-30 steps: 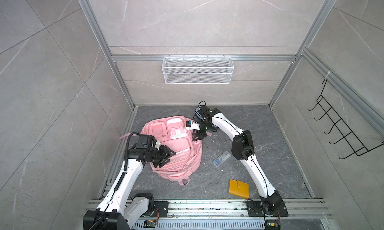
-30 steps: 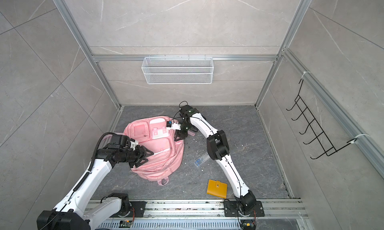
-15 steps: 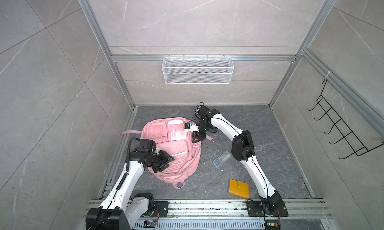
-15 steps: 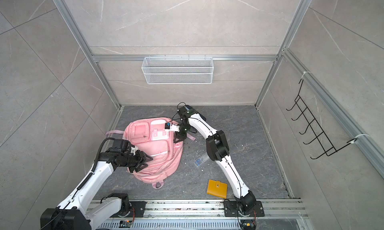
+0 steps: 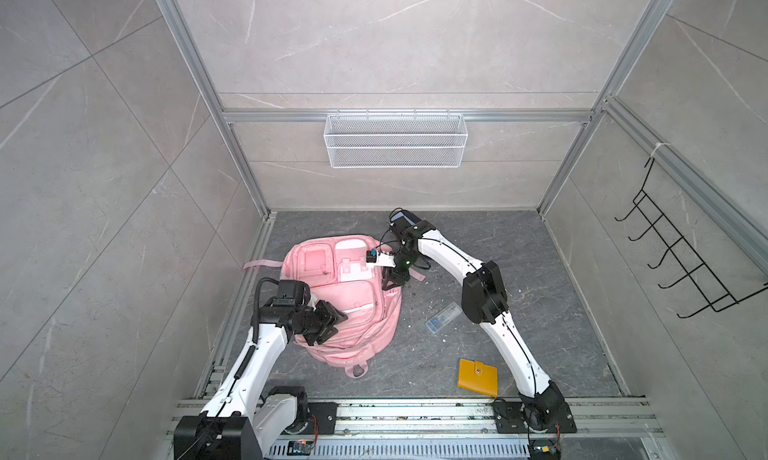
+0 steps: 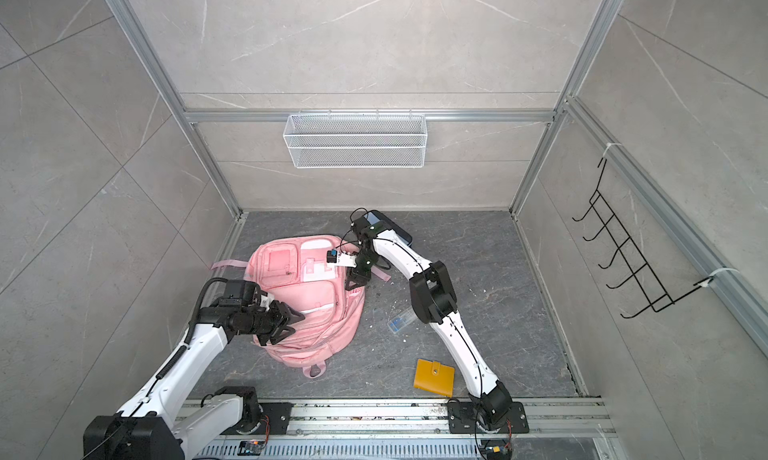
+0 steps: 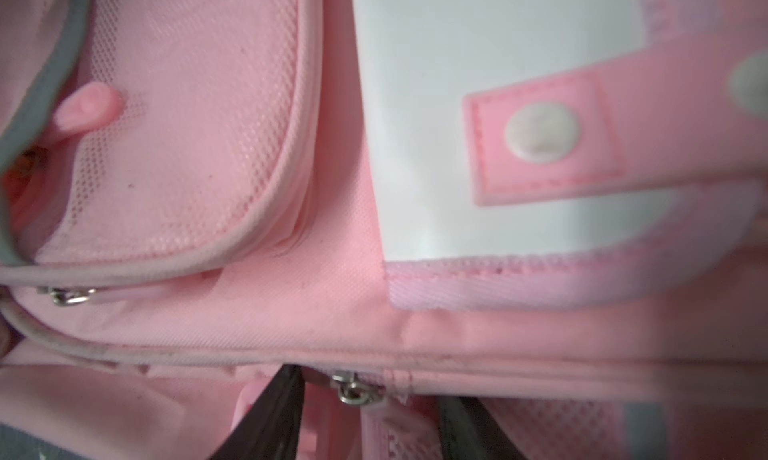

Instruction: Pack the student bag

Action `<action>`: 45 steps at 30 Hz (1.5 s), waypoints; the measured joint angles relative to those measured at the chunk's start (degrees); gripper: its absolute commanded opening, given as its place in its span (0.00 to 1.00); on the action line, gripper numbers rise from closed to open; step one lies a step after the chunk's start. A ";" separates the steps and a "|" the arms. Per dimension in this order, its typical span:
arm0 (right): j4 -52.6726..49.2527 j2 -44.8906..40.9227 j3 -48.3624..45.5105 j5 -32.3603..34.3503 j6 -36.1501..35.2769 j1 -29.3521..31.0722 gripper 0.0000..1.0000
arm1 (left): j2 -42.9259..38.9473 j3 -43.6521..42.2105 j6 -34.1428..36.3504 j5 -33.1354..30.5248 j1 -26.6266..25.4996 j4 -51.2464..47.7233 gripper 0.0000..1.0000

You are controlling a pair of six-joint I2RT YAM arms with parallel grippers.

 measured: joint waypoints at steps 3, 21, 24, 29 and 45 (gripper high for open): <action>1.22 -1.92 -2.97 0.33 0.00 0.00 0.52 | 0.63 -0.11 0.00 0.04 0.26 0.04 0.51; 0.85 -3.78 -3.56 2.43 0.79 0.20 0.00 | 2.16 -0.11 0.24 1.03 1.11 0.04 0.51; 0.70 -3.78 -3.56 2.62 1.07 0.22 0.00 | 2.16 -0.11 0.24 1.01 1.11 0.04 0.51; 0.72 -3.78 -3.56 2.62 1.09 0.22 0.00 | 2.16 -0.11 0.24 1.05 1.27 0.04 0.51; 8.44 -12.37 -14.93 5.90 13.55 0.28 0.00 | 0.72 10.69 15.32 -2.23 -3.93 -4.50 0.52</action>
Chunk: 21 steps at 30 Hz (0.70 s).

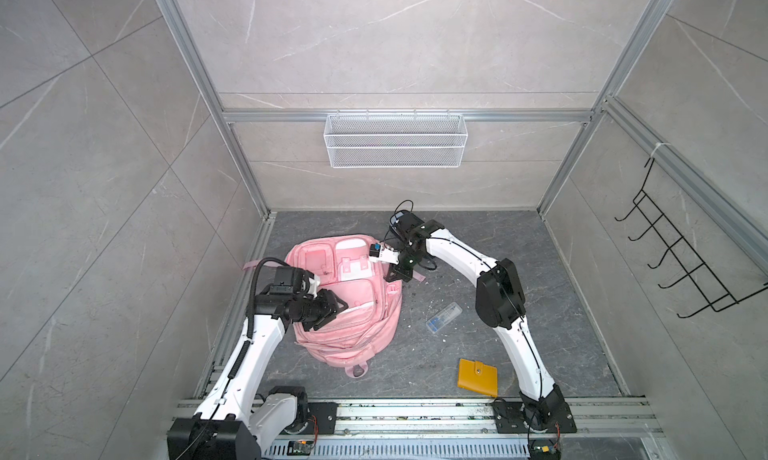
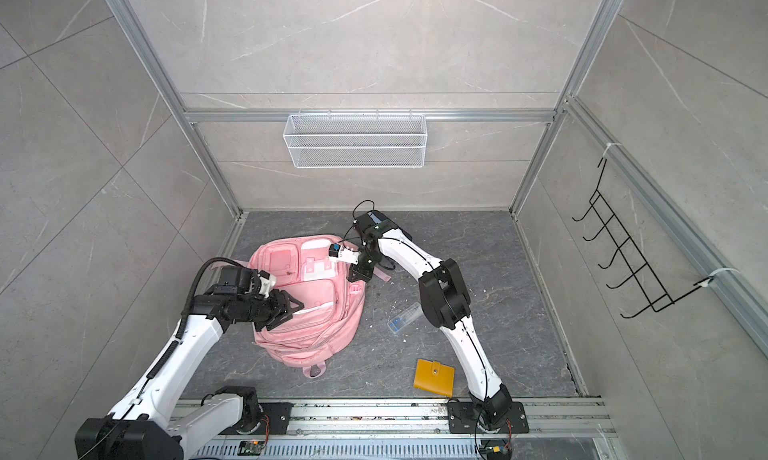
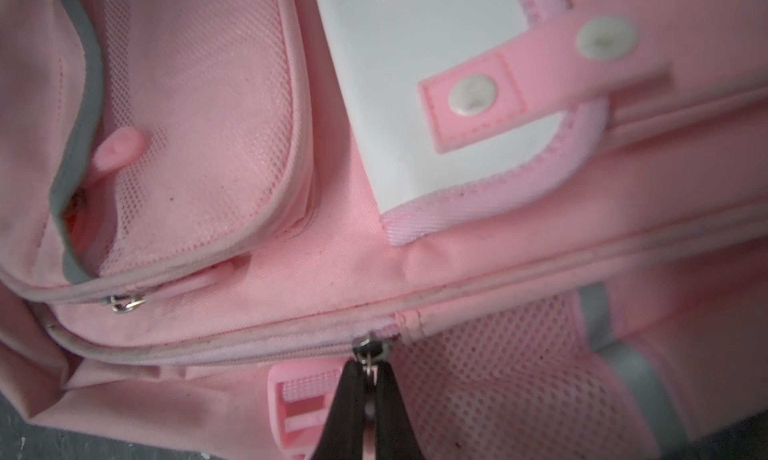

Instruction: Pack the student bag

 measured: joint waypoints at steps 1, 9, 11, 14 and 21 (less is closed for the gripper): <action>0.59 -0.28 -0.70 0.57 0.92 0.02 0.00 | -0.15 0.68 1.42 -0.87 -1.53 -0.04 0.52; 3.56 -1.49 -1.97 3.76 8.87 -0.96 0.00 | 4.35 3.37 11.04 -11.98 -13.99 -0.35 0.56; 3.50 -1.49 -1.25 3.98 10.38 -1.70 0.00 | 6.34 4.81 12.94 -15.19 -17.38 -0.11 0.57; 3.65 -1.49 -0.31 4.70 12.28 -2.71 0.00 | 8.28 5.55 15.89 -18.60 -19.65 0.92 0.57; 3.91 -1.49 -0.31 5.57 15.30 -3.37 0.00 | 13.94 6.16 23.28 -25.35 -22.08 1.62 0.58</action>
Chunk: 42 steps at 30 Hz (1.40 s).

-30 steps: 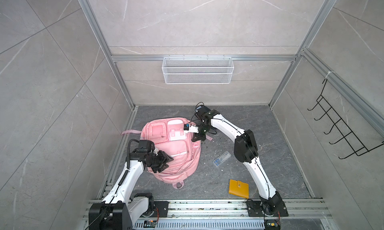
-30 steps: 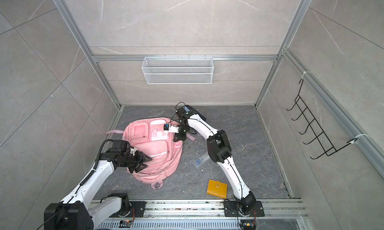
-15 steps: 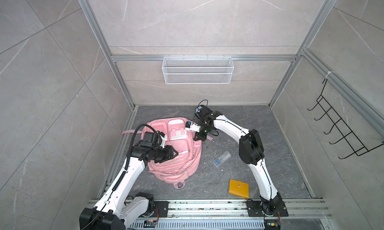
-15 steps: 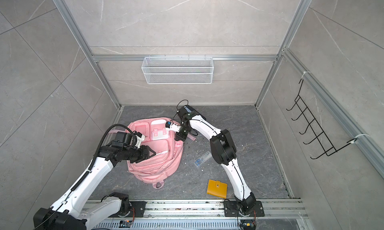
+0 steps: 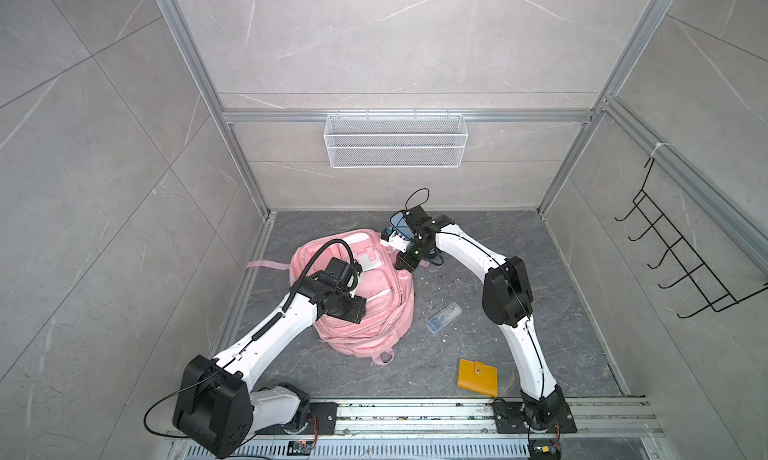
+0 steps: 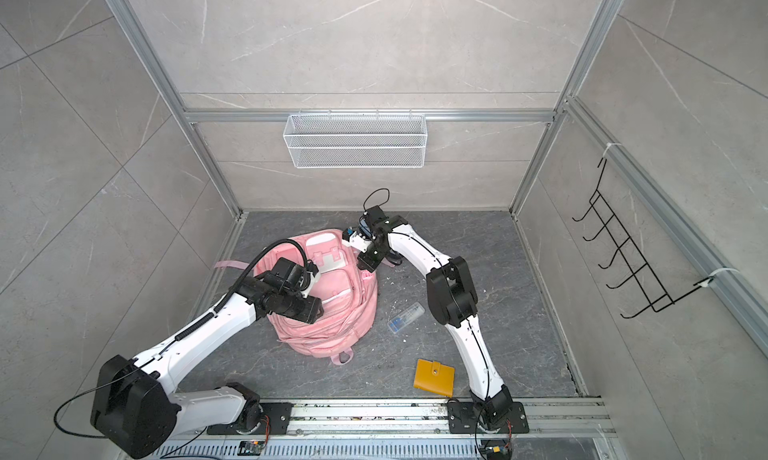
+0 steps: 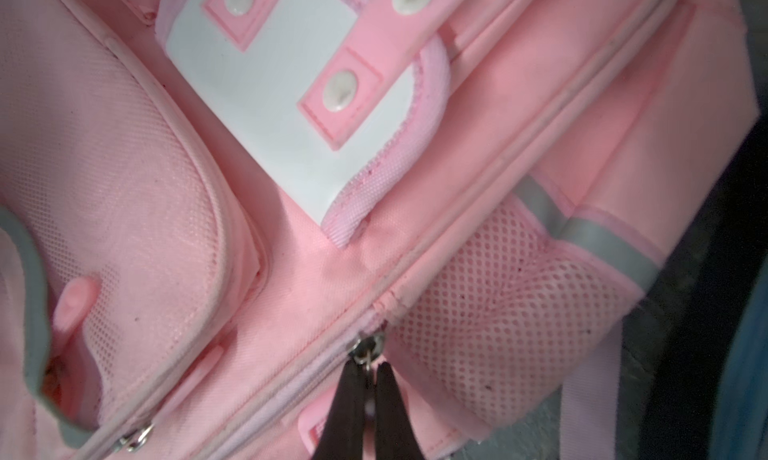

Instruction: Pack the student bag

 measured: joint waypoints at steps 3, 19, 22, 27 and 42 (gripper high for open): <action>-0.02 0.00 0.04 0.35 0.74 0.09 0.00 | 2.05 0.81 2.43 -1.49 -2.54 0.22 0.58; 0.07 0.00 -0.02 0.81 0.76 0.24 0.00 | 8.68 1.16 5.90 -11.76 -7.54 2.54 0.30; 0.39 0.00 -0.24 0.83 0.79 0.28 0.00 | 8.94 1.42 6.58 -11.87 -7.63 2.69 0.09; 2.95 -1.14 -3.56 1.46 0.79 0.44 0.00 | 9.09 1.68 7.52 -11.41 -7.72 2.71 0.00; 14.47 -23.02 -31.74 1.05 -0.63 2.95 0.00 | 4.02 6.58 -4.81 -8.33 -4.39 -1.42 0.00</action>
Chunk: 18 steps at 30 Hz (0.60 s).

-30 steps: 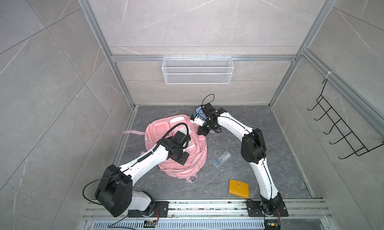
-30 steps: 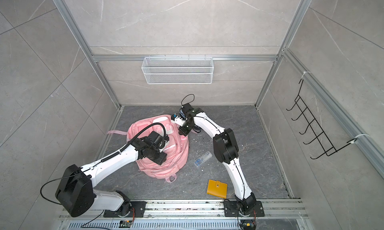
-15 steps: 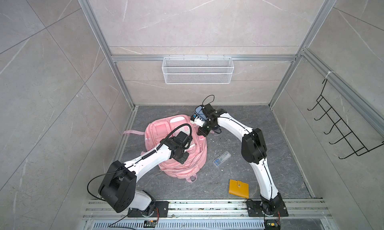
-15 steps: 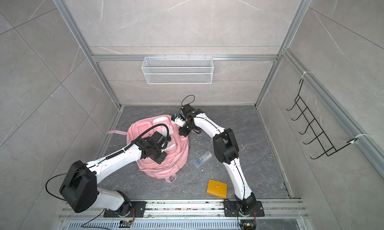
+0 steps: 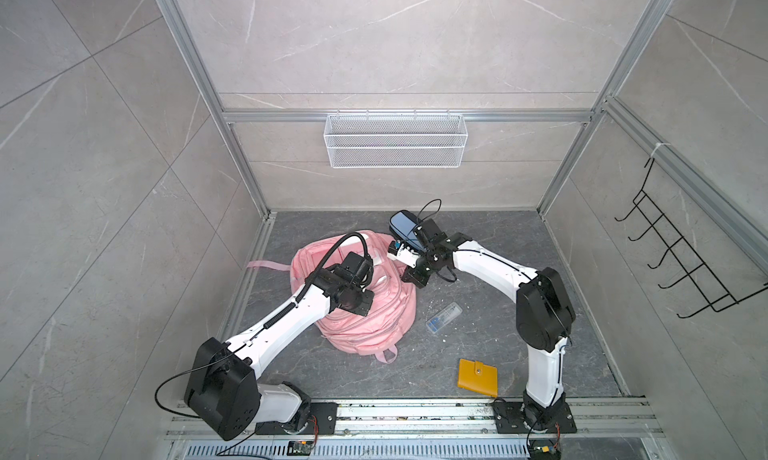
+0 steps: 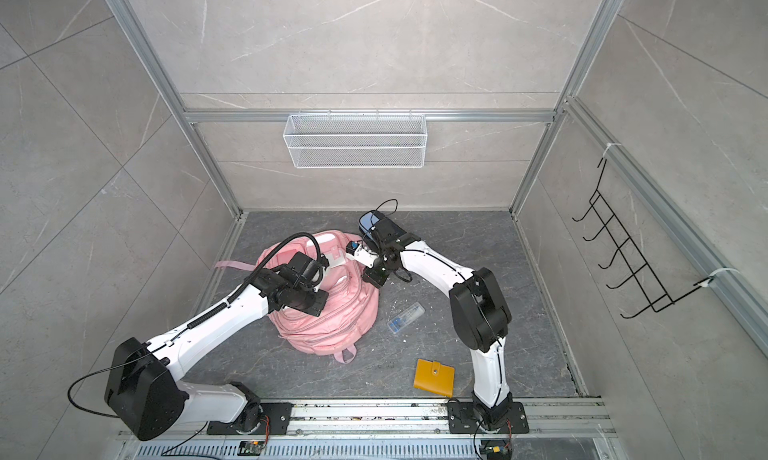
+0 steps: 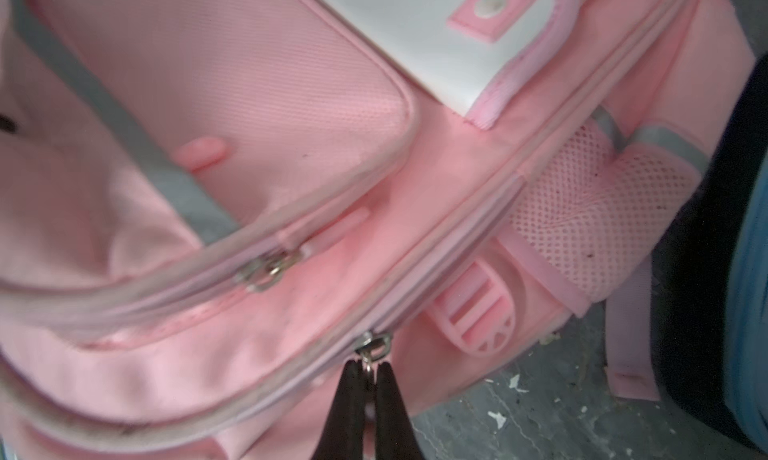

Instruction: Pack the student bag

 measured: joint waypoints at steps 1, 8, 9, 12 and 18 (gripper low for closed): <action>0.28 -1.27 -1.38 -0.46 -0.22 0.24 0.00 | -0.07 0.00 -0.70 0.33 0.26 0.02 0.00; 1.16 -8.98 -9.49 -2.32 -0.44 3.61 0.00 | -0.20 0.74 -5.88 4.39 2.67 0.20 0.00; 1.62 -10.16 -10.62 -2.51 -0.13 4.39 0.00 | -0.20 1.27 -6.62 5.01 2.91 0.20 0.00; 3.69 -13.16 -13.00 -2.32 1.22 6.73 0.00 | -0.20 3.28 -8.74 6.93 3.34 -0.13 0.00; 9.18 -16.59 -16.15 -1.11 5.81 10.49 0.00 | -0.20 6.64 -14.80 10.14 3.74 -1.46 0.00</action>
